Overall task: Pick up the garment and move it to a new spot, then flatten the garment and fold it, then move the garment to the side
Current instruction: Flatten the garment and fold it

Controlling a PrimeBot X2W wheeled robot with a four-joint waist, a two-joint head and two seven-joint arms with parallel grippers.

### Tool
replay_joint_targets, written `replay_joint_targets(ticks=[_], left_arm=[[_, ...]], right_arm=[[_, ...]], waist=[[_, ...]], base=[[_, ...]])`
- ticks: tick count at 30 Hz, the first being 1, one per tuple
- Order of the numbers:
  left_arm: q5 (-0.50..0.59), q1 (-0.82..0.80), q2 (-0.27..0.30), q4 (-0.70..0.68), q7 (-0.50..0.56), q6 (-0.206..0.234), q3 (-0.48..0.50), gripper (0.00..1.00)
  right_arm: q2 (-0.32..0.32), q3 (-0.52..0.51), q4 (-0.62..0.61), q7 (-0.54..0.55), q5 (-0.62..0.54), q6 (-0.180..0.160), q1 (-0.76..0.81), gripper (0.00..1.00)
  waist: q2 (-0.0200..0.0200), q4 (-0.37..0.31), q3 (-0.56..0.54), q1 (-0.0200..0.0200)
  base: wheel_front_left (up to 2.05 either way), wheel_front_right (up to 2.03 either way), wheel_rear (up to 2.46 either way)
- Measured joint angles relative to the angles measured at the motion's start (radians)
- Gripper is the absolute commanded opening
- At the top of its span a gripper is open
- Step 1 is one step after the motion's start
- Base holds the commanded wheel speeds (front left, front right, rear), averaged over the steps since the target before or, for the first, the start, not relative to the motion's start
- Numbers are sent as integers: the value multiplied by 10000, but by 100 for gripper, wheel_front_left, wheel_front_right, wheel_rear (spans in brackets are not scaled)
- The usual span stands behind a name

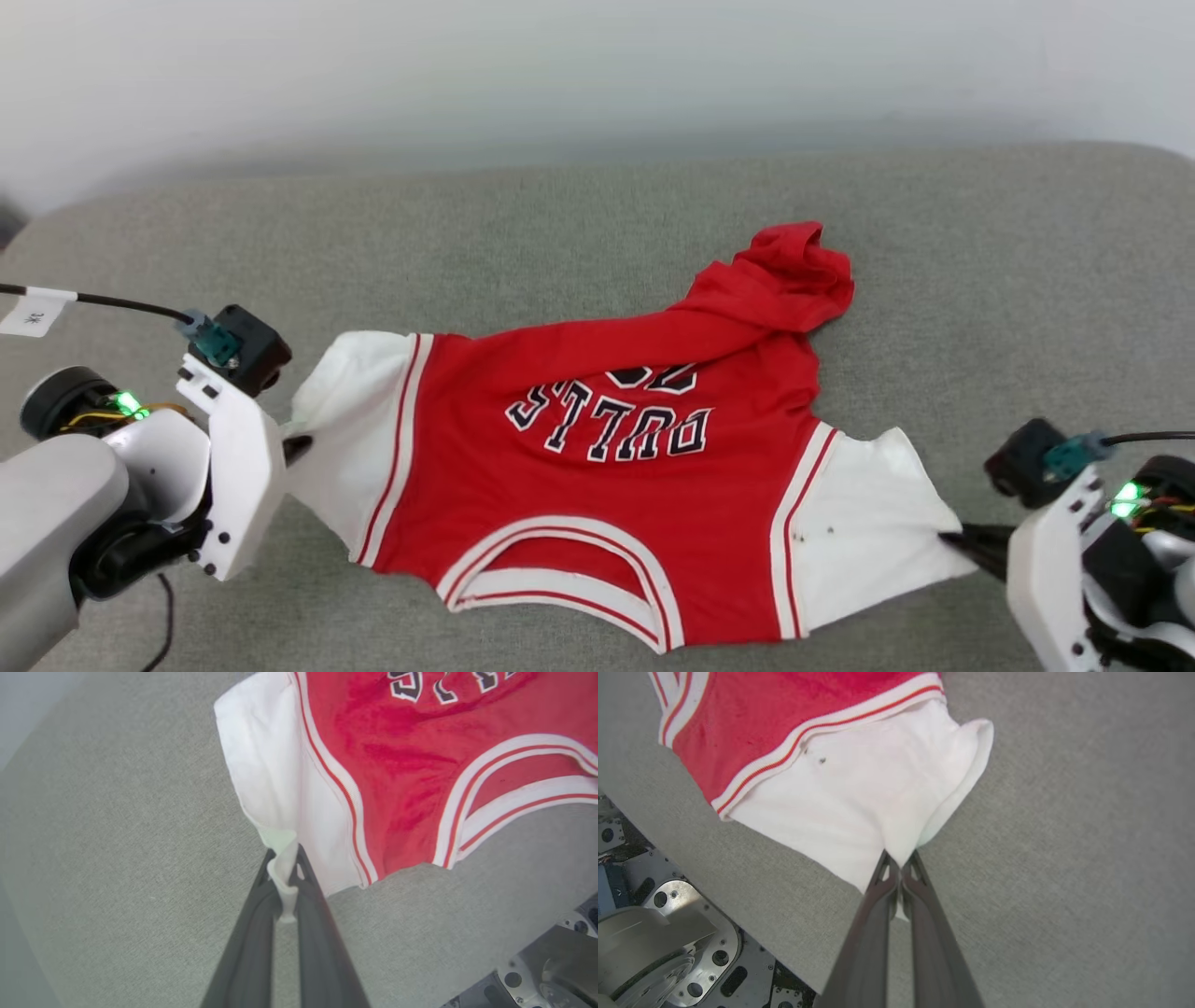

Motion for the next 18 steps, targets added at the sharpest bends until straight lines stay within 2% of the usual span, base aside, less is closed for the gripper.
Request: replay_joint_targets(ticks=[2, 6, 11, 15, 18], left_arm=[[-155, 74, 56, -447, -259, 2, 142, 0], [242, -39, 368, -1198, -711, -4, 297, 0], [468, -629, 345, -1772, -1267, -2, 825, 0], [867, -1395, -19, -1741, -1770, -105, 1252, 0], [1183, -2096, -573, -1407, -2159, -121, 1582, 0]], right_arm=[[-244, -453, -397, -194, 6, 0, 154, 0], [-629, -1593, -1235, -453, 19, -2, 328, 0], [-646, -3018, -2004, -589, -173, 0, 150, 0], [-573, -3787, -2320, -508, -341, -2, -779, 0], [-435, -4004, -2301, -516, -679, 0, -1855, 0]], waist=[[0, 0, -244, 0], [0, 9, -639, 0], [0, -10, -832, -1], [0, -33, -728, -1], [0, -22, -494, 0]], base=[[0, 0, 0], [0, 0, 0], [0, 0, 0], [0, 0, 0], [0, 0, 0]])
